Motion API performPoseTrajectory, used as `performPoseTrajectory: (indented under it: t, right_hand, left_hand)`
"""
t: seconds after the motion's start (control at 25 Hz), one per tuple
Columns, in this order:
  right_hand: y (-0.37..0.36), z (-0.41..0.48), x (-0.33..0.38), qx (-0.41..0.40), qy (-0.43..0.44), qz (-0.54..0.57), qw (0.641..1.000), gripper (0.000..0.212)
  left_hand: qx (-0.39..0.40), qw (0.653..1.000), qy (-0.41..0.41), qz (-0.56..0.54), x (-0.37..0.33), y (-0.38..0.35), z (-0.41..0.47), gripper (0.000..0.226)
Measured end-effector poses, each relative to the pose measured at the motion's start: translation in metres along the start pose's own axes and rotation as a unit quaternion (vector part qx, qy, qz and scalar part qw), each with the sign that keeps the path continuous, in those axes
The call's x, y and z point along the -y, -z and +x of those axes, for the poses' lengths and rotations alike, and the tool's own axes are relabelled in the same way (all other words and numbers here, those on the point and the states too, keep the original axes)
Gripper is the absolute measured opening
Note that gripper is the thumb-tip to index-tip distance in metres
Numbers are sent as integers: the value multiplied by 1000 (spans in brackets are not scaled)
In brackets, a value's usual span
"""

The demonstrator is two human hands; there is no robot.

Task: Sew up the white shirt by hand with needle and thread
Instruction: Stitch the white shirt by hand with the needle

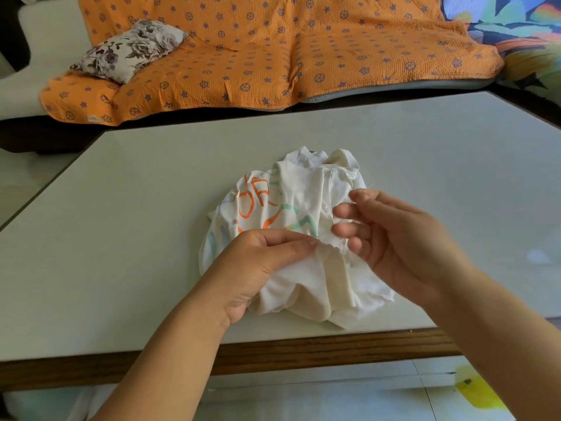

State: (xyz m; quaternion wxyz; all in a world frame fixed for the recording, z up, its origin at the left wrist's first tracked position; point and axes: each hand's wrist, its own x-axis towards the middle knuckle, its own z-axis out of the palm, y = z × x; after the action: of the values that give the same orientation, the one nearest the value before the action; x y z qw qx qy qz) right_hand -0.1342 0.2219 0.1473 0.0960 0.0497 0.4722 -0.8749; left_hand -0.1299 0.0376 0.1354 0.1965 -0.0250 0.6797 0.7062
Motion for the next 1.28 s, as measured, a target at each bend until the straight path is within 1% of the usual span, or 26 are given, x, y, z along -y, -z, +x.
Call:
performPoseTrajectory:
  t: [0.08,0.12,0.16,0.24,0.32,0.36,0.44,0.52,0.68,0.8,0.84,0.92,1.0,1.16,1.28]
  right_hand:
    - [10,8,7,-18,-11,87,996,15]
    - [14,12,9,-23,-4,108,994,17]
    - [19,16,11,-32,12,107,994,19]
    - [29,22,13,-78,58,45,994,17]
    - [37,28,13,-136,101,-56,984,12]
    - [40,30,13,-163,120,-112,973,11]
    - [47,34,11,-206,157,-232,938,10]
    - [52,37,9,-226,182,-326,900,12]
    - [56,38,11,-240,221,-407,853,7]
    - [61,36,17,-257,269,-432,821,7]
    - [64,36,20,-269,279,-434,813,7]
    - [70,36,25,-293,280,-438,803,9]
    - [77,39,27,-307,254,-465,791,12]
    - [86,45,23,-299,210,-515,775,13]
    - [90,46,19,-286,200,-552,758,15]
  left_hand:
    - [-2,1000,-4,11,1,1,0,19]
    - [-5,1000,-5,17,0,1,0,20]
    - [-6,1000,-6,22,0,2,0,20]
    - [-2,1000,-7,27,0,3,0,20]
    - [0,1000,-8,28,0,4,0,20]
    - [2,1000,-8,29,0,4,0,19]
    - [6,999,-9,35,0,4,0,18]
    - [11,999,-10,48,1,4,1,19]
    - [8,994,-12,106,4,6,3,23]
    - [-13,989,-20,148,5,7,4,6]
    - [-21,987,-25,157,5,8,4,7]
    - [-31,987,-29,158,4,13,4,9]
    - [-35,989,-28,142,2,16,2,6]
    - [-43,993,-26,108,0,23,1,20]
    - [-56,992,-25,111,-1,28,1,18]
